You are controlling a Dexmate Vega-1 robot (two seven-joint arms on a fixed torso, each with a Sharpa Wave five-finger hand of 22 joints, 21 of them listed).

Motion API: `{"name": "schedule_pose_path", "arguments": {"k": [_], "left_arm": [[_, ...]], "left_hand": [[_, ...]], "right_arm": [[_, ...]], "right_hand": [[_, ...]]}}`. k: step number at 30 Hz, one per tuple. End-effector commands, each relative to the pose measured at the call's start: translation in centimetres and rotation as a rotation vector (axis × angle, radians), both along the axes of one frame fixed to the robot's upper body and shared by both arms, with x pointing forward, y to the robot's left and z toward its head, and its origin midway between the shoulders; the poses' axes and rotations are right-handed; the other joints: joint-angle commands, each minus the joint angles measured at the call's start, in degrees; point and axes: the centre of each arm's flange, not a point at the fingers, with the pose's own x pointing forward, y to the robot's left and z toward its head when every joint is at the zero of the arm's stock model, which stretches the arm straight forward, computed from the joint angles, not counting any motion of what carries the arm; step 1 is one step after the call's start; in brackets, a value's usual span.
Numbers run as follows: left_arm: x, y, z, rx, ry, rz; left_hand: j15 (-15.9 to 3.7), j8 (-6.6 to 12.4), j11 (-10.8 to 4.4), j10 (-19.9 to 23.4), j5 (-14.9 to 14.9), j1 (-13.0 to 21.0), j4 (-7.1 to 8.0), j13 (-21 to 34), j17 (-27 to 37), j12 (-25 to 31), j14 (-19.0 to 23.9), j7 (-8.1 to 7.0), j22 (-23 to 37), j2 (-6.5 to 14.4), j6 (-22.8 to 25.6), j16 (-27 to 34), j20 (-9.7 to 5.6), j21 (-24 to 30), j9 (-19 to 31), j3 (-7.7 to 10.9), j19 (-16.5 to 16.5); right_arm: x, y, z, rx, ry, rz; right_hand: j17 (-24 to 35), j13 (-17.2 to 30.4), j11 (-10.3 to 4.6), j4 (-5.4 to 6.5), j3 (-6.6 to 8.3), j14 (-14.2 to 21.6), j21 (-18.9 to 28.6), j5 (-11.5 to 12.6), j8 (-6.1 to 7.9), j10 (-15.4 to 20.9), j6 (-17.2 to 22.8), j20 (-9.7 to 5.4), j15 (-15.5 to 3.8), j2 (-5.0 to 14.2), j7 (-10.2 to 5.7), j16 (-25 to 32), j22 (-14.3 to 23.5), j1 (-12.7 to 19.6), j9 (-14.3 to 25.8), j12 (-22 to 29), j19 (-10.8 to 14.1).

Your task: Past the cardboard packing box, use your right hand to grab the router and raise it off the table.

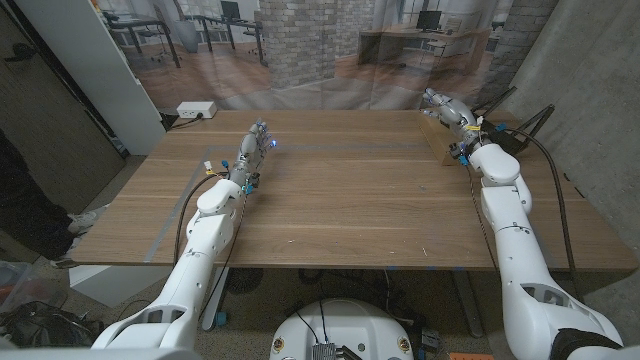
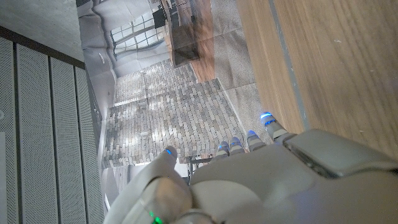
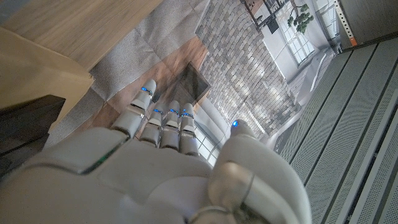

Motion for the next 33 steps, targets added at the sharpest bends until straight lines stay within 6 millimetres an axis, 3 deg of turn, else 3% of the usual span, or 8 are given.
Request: {"name": "schedule_pose_path", "arguments": {"k": [1, 13, 33], "left_arm": [[0.06, 0.06, -0.09, 0.002, 0.007, -0.004], [0.30, 0.17, -0.02, 0.002, 0.012, -0.003], [0.69, 0.25, 0.10, 0.000, 0.017, -0.003]], "left_hand": [[0.39, 0.38, 0.25, -2.17, 0.54, -0.02, 0.12, 0.17, 0.11, 0.30, -7.25, -0.05, 0.13, 1.29, -1.77, 0.19, 0.34, -0.22, 0.33, -0.17, -6.76], [0.40, 0.32, 0.28, -2.09, 0.55, 0.06, 0.08, 0.17, 0.11, 0.24, -7.20, 0.02, 0.10, 1.32, -1.65, 0.13, 0.31, -0.35, 0.34, -0.21, -6.65], [0.40, 0.21, 0.36, -1.78, 0.58, 0.22, 0.00, 0.18, 0.10, 0.18, -7.13, 0.08, 0.08, 1.39, -1.44, 0.00, 0.19, -0.68, 0.34, -0.27, -6.50]], "right_arm": [[-0.67, -0.99, 0.48, -0.024, -0.037, -0.083], [-0.79, -1.26, 0.48, -0.026, -0.077, -0.172], [-1.55, -1.52, 1.37, -0.094, -0.087, -0.335]], "right_hand": [[0.12, 0.12, -0.13, -0.59, 0.33, 0.71, 0.33, -0.37, 0.29, 0.97, 0.98, 0.13, 0.25, -0.03, 0.08, 0.13, 0.19, 1.20, 0.06, 0.20, 0.86], [0.22, 0.15, 0.17, -2.22, 2.68, 3.40, 0.32, -1.02, 0.46, 3.81, 3.84, 0.53, 0.03, 1.61, 0.30, 0.38, 0.23, 3.80, 0.08, 0.35, 2.22], [0.30, 0.19, 0.07, -3.34, 4.63, 4.75, 0.21, -1.69, 0.30, 5.12, 5.31, 0.76, -0.10, 2.29, 0.11, 0.27, 0.27, 5.60, 0.11, 0.13, 2.90]]}}
